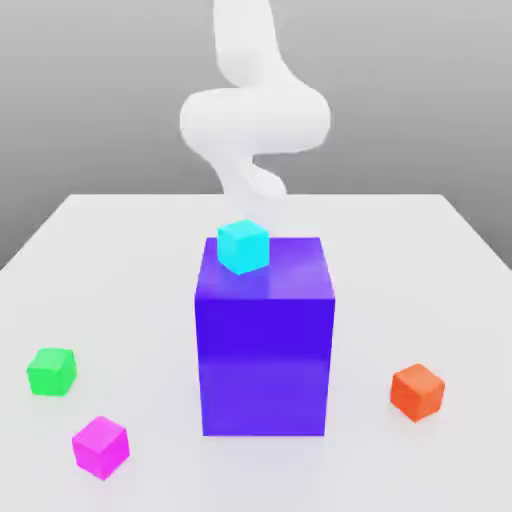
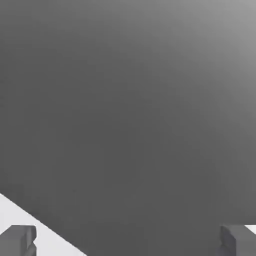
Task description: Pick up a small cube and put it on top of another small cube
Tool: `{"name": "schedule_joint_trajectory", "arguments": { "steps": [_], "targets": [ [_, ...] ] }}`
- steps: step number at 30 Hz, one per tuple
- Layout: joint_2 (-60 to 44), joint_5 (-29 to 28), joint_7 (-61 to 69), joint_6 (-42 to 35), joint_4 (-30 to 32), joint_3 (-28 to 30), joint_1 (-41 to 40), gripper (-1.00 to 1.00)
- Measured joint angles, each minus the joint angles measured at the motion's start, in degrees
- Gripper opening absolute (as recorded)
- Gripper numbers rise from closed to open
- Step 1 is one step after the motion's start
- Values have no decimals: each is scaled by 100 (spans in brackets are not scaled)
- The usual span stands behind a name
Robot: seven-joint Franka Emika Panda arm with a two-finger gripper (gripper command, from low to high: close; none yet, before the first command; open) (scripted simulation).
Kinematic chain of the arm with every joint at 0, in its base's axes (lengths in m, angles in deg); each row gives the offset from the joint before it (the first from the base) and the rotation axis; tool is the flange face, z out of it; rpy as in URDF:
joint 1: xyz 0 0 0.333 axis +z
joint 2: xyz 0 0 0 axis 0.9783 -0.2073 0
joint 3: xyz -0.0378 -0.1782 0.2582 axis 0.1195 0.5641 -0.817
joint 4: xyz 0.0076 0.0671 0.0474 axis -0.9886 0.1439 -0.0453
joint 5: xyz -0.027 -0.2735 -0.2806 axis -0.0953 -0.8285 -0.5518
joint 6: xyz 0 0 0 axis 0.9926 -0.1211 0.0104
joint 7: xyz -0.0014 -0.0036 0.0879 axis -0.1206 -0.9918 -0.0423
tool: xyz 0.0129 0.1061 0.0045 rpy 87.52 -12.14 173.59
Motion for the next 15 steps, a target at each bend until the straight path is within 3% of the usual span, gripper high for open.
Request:
{"name": "schedule_joint_trajectory", "arguments": {
  "steps": [15],
  "targets": [
    [-1159,-889,4651,637,384,2742,1665,0]
  ]
}}
